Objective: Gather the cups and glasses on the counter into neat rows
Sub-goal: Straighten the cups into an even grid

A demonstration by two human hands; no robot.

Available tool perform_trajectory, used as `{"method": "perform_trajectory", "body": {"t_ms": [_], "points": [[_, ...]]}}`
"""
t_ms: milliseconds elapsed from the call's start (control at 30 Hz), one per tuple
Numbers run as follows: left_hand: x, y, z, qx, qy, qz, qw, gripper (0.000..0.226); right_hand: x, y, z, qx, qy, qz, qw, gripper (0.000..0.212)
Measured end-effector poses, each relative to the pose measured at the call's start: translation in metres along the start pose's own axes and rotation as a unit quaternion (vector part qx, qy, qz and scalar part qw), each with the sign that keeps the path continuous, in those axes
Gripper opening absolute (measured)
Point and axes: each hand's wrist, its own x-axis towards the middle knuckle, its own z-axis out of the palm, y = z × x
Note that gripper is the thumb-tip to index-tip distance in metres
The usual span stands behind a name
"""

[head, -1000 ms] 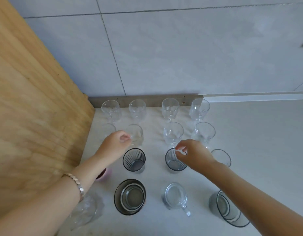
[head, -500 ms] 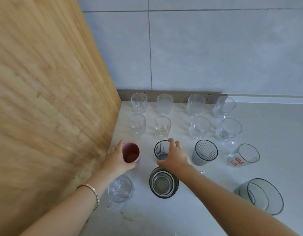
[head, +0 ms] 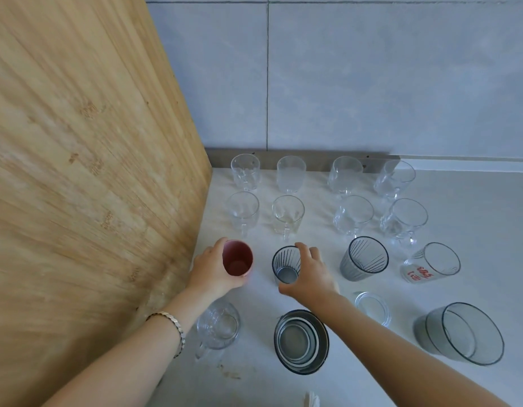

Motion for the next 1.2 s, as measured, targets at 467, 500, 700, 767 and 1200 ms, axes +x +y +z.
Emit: {"method": "perform_trajectory", "body": {"t_ms": [467, 500, 700, 767, 1200], "points": [[-0.001, 0.002, 0.004, 0.009, 0.004, -0.005, 1.0, 0.092, 0.011, 0.007, 0.004, 0.031, 0.014, -0.034, 0.999, 0.09], [-0.001, 0.002, 0.004, 0.014, 0.005, -0.009, 1.0, 0.093, 0.01, 0.007, 0.003, 0.033, 0.007, -0.036, 0.999, 0.093], [-0.01, 0.032, 0.007, 0.14, -0.032, -0.045, 0.989, 0.103, -0.007, 0.025, -0.018, 0.038, -0.02, -0.054, 0.998, 0.079], [-0.017, 0.057, 0.012, 0.164, -0.016, -0.004, 0.986, 0.096, -0.017, 0.043, -0.035, 0.044, 0.016, -0.068, 0.997, 0.053], [-0.014, 0.201, 0.113, 0.173, -0.122, 0.191, 0.959, 0.095, -0.014, 0.192, -0.141, 0.016, 0.096, 0.136, 0.986, 0.09]]}}
